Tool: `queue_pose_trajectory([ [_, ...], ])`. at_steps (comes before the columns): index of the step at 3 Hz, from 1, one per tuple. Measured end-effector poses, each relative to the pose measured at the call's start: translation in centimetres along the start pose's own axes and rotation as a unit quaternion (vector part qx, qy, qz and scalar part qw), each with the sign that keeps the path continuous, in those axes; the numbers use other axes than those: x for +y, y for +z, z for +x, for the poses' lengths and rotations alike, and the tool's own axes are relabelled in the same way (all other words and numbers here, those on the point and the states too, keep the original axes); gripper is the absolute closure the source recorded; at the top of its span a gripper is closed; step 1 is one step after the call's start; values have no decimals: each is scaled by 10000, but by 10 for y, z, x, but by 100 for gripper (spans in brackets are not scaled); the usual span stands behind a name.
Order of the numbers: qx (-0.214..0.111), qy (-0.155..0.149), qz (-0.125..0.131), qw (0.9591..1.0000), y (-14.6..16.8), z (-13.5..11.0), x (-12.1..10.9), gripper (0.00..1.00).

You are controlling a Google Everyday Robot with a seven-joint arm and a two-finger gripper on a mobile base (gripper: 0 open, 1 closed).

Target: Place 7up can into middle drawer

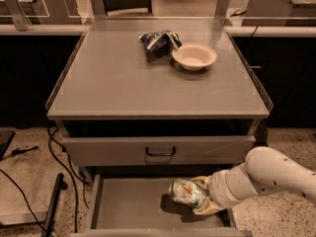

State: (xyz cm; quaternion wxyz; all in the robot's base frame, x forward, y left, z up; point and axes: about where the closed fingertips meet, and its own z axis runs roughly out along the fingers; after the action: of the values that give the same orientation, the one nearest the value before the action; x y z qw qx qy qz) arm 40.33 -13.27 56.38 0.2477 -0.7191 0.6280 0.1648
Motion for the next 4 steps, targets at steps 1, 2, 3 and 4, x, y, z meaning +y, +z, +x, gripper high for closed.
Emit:
queue_pose_trajectory([
  [1, -172, -152, -107, 9997, 47, 13, 2, 100],
  [2, -483, -311, -283, 9979, 105, 19, 3, 100],
  [3, -464, -290, -255, 9982, 115, 28, 4, 100],
  [4, -299, -305, -268, 9987, 131, 39, 2, 100],
])
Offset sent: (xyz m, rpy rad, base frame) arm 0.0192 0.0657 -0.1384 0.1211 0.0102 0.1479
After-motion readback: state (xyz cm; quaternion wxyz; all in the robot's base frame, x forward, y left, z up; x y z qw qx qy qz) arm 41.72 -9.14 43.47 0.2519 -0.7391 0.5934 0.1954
